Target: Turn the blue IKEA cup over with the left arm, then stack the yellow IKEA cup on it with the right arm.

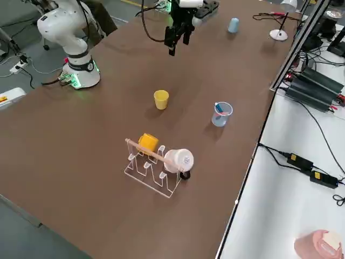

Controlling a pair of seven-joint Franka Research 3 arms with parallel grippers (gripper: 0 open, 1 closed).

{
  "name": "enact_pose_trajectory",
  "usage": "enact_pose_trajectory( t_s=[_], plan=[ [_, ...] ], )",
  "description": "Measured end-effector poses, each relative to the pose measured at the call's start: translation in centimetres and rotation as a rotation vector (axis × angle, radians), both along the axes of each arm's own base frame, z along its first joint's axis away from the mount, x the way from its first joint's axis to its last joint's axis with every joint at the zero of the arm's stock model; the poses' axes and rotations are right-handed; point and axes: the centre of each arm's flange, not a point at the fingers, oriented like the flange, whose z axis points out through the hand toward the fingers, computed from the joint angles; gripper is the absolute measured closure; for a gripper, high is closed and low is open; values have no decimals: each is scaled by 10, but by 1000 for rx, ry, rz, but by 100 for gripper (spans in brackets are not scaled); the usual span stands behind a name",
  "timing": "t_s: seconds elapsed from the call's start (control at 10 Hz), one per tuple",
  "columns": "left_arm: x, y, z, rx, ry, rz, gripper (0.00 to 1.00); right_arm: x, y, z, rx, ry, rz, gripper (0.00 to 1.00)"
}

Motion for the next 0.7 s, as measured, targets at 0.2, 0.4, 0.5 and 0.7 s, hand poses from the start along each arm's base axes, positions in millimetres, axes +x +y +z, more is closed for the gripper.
enact_pose_trajectory(
  t_s=[0.2,0.4,0.5,0.7],
  plan=[
    [6,16,-37,-123,-4,-77,1,-16,2,-31,18,-8,0,1],
    [6,34,-66,-206,-29,-160,1,-32,4,-77,19,42,5,1],
    [5,37,-80,-272,-57,-215,1,-38,7,-100,19,64,10,1],
    [8,50,-133,-395,-104,-320,1,-48,21,-131,17,94,36,1]
  ],
)
